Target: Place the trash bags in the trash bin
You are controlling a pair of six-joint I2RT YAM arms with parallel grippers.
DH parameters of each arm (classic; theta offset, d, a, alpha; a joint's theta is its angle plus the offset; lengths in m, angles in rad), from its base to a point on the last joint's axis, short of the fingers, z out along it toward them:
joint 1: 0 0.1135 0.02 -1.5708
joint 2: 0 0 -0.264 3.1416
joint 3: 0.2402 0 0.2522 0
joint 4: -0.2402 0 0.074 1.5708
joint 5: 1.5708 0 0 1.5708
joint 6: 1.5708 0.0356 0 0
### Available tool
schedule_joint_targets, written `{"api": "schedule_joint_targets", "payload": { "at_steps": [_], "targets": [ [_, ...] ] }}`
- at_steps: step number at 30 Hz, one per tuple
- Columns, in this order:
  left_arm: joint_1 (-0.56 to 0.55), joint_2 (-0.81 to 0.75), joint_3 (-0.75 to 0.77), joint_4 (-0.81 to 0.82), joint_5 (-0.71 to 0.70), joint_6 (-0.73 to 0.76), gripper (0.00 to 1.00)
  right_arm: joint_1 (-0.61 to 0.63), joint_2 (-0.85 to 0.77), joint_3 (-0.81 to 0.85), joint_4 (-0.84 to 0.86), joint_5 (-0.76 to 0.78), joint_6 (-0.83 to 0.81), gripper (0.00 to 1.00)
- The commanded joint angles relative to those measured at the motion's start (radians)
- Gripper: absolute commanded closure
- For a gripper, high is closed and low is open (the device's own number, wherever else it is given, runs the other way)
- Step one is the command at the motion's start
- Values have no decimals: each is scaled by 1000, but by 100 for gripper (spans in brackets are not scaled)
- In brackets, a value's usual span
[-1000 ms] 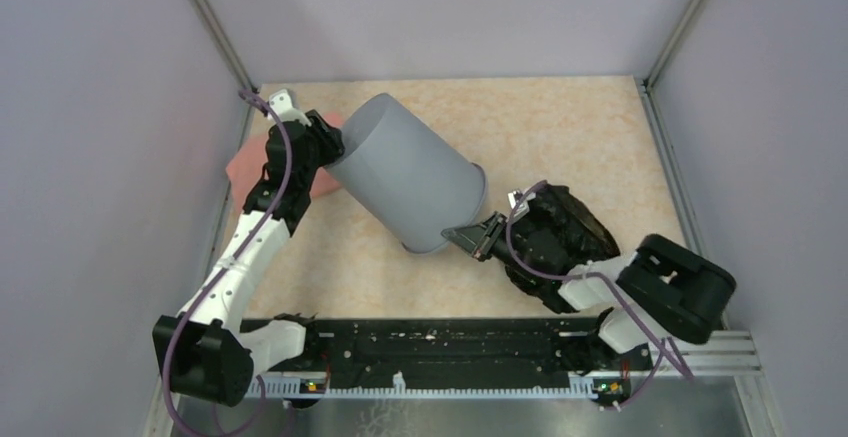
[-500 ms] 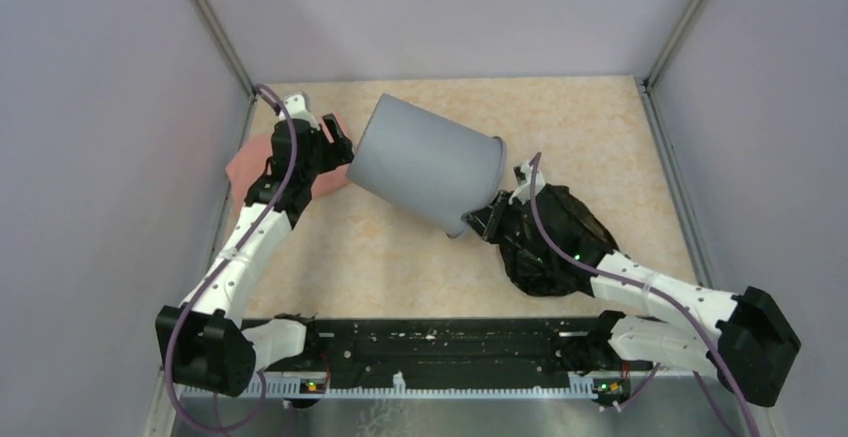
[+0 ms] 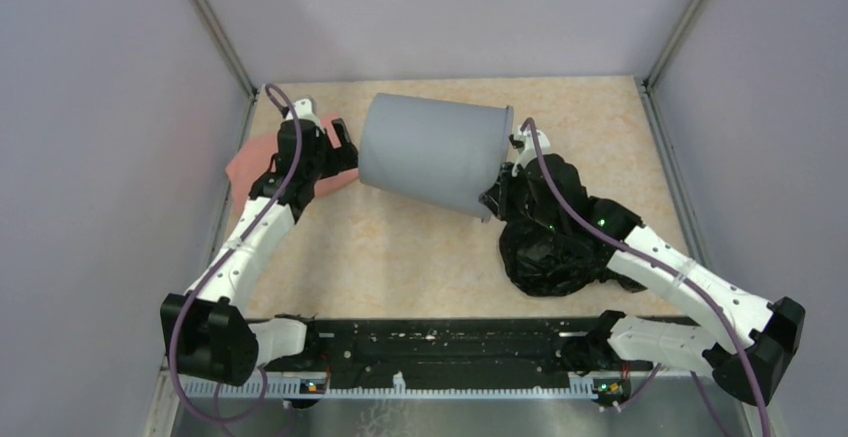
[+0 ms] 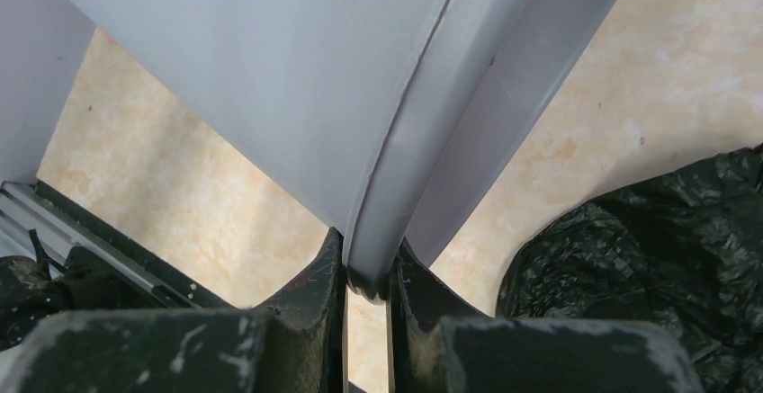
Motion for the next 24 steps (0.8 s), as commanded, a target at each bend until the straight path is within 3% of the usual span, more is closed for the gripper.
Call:
{"api": "schedule_joint_targets", "payload": {
  "at_steps": [1,9,17,24],
  "targets": [
    [-53,24,44,-49,171,-48,3,-57,33,112,188,-24,-20,100],
    [10,156,189,-185,190,-65,4,-124,66,224,159,-108,-49,100],
    [68,332,277,-168,365,-118,4,-219,9,218,238,-341,-48,100],
    [113,476,342,-144,558,-201,5,-244,41,330,112,-315,-76,100]
  ]
}}
